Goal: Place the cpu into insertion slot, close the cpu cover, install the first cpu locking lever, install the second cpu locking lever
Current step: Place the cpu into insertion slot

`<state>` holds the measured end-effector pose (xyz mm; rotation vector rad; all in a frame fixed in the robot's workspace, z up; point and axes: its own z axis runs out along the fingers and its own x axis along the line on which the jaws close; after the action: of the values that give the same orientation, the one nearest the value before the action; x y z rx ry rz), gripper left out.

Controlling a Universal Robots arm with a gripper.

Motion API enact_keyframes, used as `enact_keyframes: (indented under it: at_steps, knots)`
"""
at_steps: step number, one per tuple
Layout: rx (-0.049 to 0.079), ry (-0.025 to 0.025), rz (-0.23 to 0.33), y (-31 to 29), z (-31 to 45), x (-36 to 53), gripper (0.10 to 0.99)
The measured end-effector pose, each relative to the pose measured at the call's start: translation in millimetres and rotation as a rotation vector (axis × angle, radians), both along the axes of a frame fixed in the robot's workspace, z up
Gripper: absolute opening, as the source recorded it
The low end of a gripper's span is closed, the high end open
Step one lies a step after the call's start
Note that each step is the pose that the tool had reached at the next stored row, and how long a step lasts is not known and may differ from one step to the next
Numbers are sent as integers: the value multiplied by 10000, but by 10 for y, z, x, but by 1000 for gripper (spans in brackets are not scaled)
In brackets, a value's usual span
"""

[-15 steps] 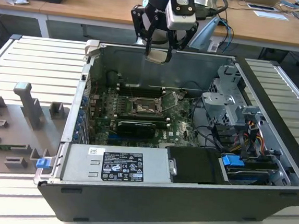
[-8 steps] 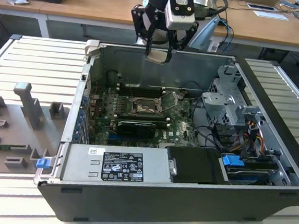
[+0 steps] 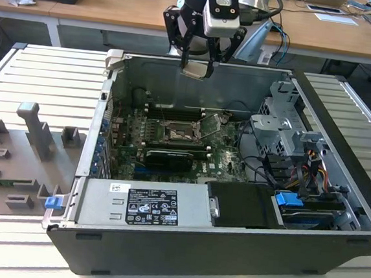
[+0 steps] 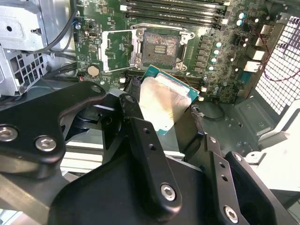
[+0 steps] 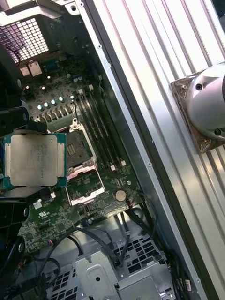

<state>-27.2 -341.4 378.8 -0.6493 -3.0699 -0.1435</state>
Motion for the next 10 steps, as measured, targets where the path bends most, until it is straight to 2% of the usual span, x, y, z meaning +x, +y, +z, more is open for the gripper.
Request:
enact_keyframes:
  at_steps: [10]
  knots:
    - [-1, 3, -161, 0, -58, 0, 537]
